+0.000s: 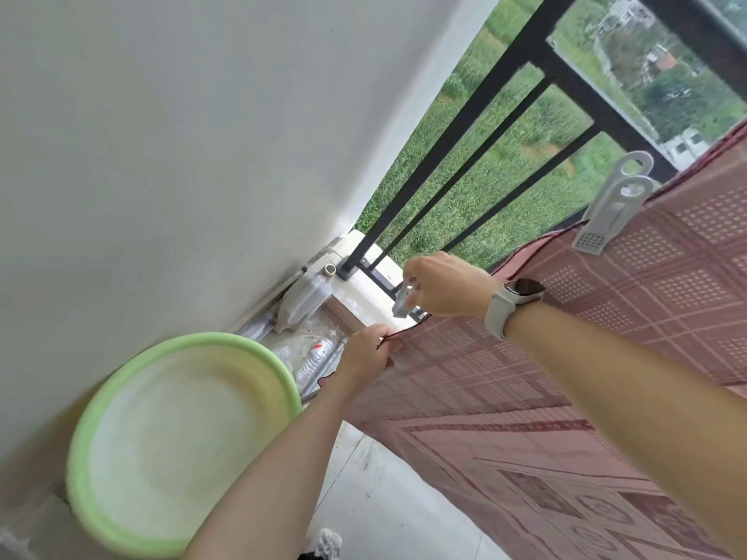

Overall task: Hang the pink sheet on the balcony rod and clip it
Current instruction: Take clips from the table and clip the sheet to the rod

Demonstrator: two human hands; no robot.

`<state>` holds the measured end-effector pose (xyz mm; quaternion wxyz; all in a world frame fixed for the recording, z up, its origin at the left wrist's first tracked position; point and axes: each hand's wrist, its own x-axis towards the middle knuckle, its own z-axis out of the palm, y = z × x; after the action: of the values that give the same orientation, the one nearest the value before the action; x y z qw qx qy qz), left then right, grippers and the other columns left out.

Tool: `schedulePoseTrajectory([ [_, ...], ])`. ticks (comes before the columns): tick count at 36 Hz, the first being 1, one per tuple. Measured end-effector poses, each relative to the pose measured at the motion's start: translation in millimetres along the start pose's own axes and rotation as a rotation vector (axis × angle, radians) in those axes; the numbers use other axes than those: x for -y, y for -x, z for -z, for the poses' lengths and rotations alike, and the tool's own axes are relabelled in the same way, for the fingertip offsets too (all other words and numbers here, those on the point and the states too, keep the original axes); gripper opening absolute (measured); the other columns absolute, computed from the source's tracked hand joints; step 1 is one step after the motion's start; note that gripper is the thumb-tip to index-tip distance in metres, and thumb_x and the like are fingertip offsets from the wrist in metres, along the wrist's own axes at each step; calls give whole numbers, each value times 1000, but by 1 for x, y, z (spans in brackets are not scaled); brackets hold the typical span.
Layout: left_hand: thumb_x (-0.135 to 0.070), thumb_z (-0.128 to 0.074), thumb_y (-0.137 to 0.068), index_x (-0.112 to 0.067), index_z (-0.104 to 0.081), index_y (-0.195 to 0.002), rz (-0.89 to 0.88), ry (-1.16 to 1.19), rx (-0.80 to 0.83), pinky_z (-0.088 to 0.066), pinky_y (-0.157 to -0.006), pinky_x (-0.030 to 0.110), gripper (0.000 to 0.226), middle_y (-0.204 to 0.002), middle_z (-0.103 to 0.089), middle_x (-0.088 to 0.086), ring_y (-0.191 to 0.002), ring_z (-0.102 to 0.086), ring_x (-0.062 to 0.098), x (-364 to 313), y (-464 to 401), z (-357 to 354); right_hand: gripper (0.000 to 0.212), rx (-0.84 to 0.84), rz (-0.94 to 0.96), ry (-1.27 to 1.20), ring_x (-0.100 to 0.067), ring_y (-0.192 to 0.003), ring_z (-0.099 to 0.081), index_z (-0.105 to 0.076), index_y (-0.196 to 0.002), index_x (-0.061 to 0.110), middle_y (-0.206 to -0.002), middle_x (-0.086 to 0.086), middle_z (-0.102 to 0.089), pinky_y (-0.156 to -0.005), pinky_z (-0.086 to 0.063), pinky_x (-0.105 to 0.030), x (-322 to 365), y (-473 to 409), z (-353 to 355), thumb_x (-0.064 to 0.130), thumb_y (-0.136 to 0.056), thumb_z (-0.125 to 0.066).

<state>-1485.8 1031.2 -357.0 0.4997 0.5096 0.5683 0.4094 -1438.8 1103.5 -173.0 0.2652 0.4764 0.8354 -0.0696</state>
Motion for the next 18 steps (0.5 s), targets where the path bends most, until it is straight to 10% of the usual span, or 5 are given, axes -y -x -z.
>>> schedulePoseTrajectory([
  [18,-18,-58,-89,-13,-65,-82,105,161,0,-43,-51,21,11,-57,-58,-1,-47,-49,4,2,7,10,25,89,39,225,-22,-73,-60,-62,-86,0,-83,-8,-61,-63,-52,-30,5,8,-7,24,-89,-58],
])
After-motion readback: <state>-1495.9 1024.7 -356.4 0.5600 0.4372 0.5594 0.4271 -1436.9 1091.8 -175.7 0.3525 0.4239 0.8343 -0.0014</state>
